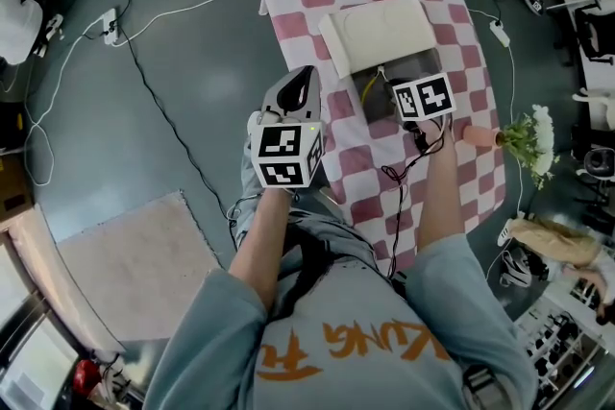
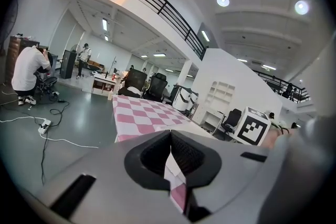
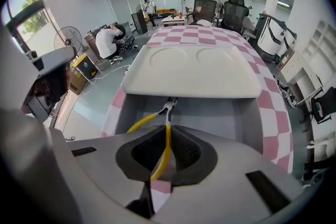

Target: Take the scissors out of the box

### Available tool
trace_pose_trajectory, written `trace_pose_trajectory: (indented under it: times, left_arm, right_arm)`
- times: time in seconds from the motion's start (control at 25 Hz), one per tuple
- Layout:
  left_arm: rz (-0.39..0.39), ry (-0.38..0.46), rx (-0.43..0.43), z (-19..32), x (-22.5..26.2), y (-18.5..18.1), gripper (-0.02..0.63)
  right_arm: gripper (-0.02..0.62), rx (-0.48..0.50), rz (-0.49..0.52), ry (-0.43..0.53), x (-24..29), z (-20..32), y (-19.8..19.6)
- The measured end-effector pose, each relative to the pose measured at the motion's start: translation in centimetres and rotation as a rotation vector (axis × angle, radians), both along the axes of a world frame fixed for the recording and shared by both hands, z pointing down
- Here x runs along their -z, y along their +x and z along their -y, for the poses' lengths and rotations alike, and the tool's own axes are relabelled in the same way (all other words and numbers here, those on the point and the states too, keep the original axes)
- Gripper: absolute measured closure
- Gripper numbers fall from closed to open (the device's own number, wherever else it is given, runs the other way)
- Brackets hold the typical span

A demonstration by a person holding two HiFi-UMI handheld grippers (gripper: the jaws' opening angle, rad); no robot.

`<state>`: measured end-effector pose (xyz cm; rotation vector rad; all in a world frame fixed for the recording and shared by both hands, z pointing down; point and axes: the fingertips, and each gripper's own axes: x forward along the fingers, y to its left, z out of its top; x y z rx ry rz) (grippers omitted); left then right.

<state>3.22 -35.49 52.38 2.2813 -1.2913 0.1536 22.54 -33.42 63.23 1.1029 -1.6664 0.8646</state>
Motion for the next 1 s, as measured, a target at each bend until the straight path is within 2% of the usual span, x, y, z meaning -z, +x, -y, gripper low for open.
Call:
trace_pose_trajectory:
  times: [0.52,0.68,1.0]
  left_arm:
    - [0.011,0.052,-0.005,-1.4,2.4,-0.2,0.586]
    - [0.019,0.079,0.006,-1.9,3.6,-0.9,0.586]
    - [0.034,0.141,0.047,-2.9,6.4,-2.9,0.586]
  right_arm:
    - [0.565,-0.069,0.005,0.086,3.1,-1.8,0.6]
    - [0.565,-0.082,0.023,0.157,4.9,-1.6,-0.2]
    - [0.565,-0.108,0.146,0.338,9.7,-1.1,-4.2]
